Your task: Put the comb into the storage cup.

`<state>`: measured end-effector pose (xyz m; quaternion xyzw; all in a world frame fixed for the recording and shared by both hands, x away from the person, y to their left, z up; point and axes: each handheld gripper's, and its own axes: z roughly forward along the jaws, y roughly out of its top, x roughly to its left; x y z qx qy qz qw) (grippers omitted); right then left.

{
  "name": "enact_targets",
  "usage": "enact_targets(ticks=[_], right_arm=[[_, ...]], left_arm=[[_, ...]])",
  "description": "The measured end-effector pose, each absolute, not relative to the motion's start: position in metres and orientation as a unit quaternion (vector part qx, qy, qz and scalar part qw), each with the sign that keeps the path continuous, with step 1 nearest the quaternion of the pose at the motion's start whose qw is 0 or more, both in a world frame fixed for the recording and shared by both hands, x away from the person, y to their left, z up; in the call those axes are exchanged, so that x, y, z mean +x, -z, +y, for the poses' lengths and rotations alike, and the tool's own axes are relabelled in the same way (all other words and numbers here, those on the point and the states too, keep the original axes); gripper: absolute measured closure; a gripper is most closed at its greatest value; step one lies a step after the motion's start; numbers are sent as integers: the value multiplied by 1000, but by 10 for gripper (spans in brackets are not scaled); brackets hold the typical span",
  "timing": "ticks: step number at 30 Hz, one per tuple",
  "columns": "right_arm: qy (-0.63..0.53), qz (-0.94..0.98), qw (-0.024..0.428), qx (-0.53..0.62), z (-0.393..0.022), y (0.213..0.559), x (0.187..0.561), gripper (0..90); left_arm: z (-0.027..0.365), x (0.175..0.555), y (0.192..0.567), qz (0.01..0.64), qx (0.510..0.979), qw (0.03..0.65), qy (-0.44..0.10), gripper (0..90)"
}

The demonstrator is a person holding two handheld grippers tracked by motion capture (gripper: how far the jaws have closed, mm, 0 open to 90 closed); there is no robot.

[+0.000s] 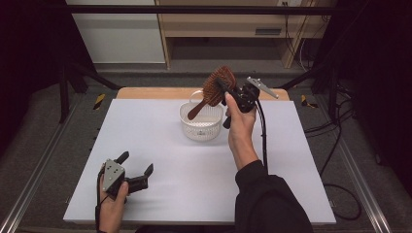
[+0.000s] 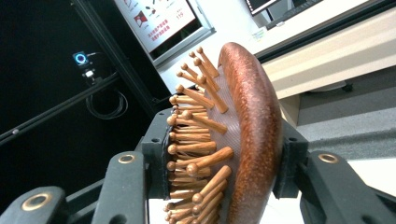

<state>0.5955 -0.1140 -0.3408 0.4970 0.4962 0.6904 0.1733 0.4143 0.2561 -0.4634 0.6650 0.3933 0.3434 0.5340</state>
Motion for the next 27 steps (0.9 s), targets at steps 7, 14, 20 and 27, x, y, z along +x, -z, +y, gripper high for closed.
enact_targets(ticks=[7, 14, 20, 27], right_arm=[[-688, 495, 170, 502, -109, 354, 598, 513], [-688, 497, 172, 499, -103, 360, 598, 513], [-687, 494, 171, 505, -101, 369, 598, 512], [-685, 494, 172, 507, -99, 376, 598, 512]], left_arm=[[257, 414, 464, 394, 664, 534, -343, 26], [256, 415, 464, 393, 666, 534, -343, 26], [257, 415, 464, 394, 665, 535, -342, 26], [257, 415, 464, 393, 665, 535, -342, 26]])
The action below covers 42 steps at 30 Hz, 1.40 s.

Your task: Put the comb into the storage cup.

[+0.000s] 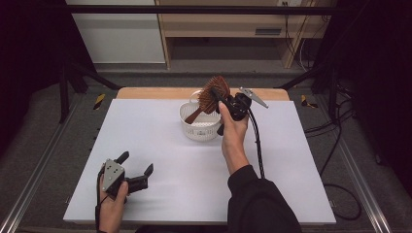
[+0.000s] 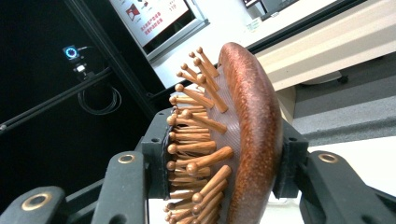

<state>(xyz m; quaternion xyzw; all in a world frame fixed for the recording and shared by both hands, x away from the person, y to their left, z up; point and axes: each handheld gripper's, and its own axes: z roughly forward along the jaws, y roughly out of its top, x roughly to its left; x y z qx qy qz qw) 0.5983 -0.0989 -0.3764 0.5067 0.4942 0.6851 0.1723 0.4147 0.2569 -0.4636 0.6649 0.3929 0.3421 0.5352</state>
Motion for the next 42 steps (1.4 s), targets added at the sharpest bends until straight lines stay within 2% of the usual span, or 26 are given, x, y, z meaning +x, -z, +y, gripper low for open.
enact_targets(ticks=[10, 42], right_arm=[[-685, 492, 182, 506, -95, 381, 597, 512], [-678, 494, 174, 517, -94, 402, 596, 511]], left_arm=[[257, 415, 464, 394, 664, 536, -342, 26], [257, 415, 464, 393, 665, 536, -341, 26]])
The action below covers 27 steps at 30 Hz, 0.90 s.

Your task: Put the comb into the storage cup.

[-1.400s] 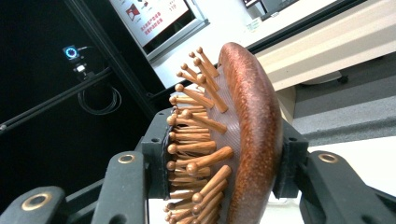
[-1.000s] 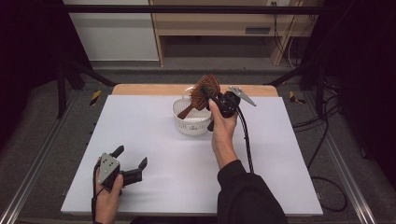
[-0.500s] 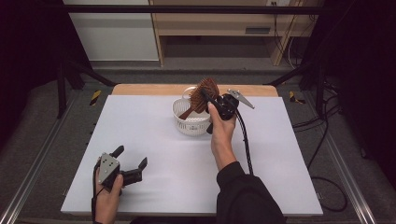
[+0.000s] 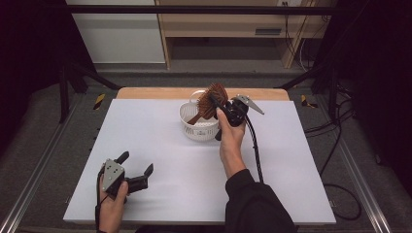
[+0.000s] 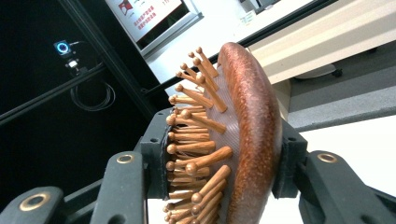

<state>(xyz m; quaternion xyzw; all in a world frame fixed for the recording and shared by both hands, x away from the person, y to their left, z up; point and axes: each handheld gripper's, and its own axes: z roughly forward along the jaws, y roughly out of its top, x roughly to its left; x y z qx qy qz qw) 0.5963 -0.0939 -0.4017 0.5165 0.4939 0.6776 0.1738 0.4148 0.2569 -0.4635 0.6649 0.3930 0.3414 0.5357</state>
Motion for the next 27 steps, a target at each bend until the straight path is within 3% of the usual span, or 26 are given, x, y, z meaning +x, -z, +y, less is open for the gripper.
enact_targets(ticks=[27], right_arm=[[-680, 481, 153, 531, -101, 413, 597, 507]], left_arm=[[256, 415, 464, 392, 666, 536, -339, 25]])
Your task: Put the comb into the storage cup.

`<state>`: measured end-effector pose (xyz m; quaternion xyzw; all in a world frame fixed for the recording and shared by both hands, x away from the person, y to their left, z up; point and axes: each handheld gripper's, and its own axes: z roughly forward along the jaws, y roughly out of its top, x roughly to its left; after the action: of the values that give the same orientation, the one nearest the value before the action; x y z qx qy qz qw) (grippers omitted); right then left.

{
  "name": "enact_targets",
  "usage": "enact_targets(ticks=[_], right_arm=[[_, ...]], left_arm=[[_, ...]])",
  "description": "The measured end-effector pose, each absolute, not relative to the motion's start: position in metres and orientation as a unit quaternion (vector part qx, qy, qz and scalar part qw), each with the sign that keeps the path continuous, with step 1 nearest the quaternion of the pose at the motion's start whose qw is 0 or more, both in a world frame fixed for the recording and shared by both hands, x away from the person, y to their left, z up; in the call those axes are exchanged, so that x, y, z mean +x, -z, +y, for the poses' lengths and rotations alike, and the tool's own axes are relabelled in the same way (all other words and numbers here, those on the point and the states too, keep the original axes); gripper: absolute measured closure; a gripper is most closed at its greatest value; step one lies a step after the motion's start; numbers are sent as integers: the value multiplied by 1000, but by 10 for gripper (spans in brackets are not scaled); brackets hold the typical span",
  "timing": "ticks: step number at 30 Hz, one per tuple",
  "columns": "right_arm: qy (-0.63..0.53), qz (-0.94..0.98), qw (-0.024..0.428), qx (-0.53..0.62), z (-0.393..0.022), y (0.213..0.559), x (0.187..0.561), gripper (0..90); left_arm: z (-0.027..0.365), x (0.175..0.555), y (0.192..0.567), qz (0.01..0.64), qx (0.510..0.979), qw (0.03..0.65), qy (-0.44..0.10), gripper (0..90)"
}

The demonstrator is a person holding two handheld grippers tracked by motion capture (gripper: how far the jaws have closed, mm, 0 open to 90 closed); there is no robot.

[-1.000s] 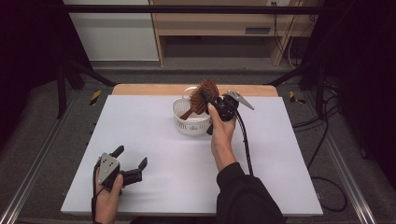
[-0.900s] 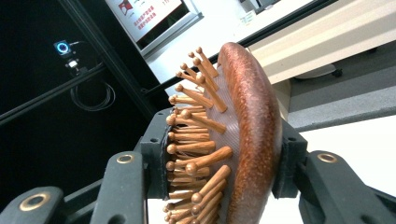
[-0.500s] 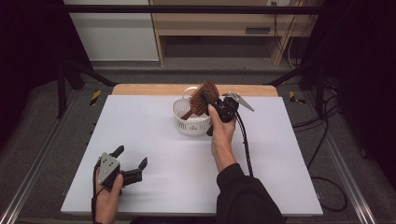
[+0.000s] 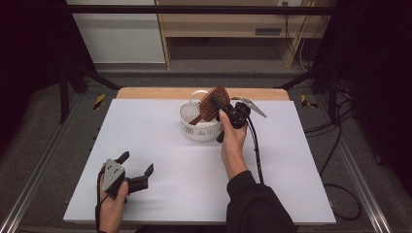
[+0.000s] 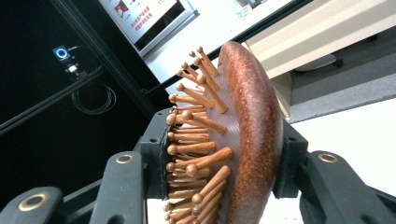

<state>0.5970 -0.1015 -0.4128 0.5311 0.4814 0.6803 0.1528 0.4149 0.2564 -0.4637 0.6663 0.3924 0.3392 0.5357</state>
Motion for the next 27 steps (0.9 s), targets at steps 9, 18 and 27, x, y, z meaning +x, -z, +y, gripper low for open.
enact_targets(ticks=[9, 18, 27], right_arm=[[-674, 488, 149, 535, -105, 413, 598, 501], [-671, 496, 150, 530, -107, 414, 598, 495], [-670, 499, 149, 530, -109, 415, 599, 491]], left_arm=[[256, 415, 464, 392, 667, 536, -337, 25], [255, 415, 464, 392, 668, 535, -336, 24], [256, 415, 464, 392, 668, 536, -336, 24]])
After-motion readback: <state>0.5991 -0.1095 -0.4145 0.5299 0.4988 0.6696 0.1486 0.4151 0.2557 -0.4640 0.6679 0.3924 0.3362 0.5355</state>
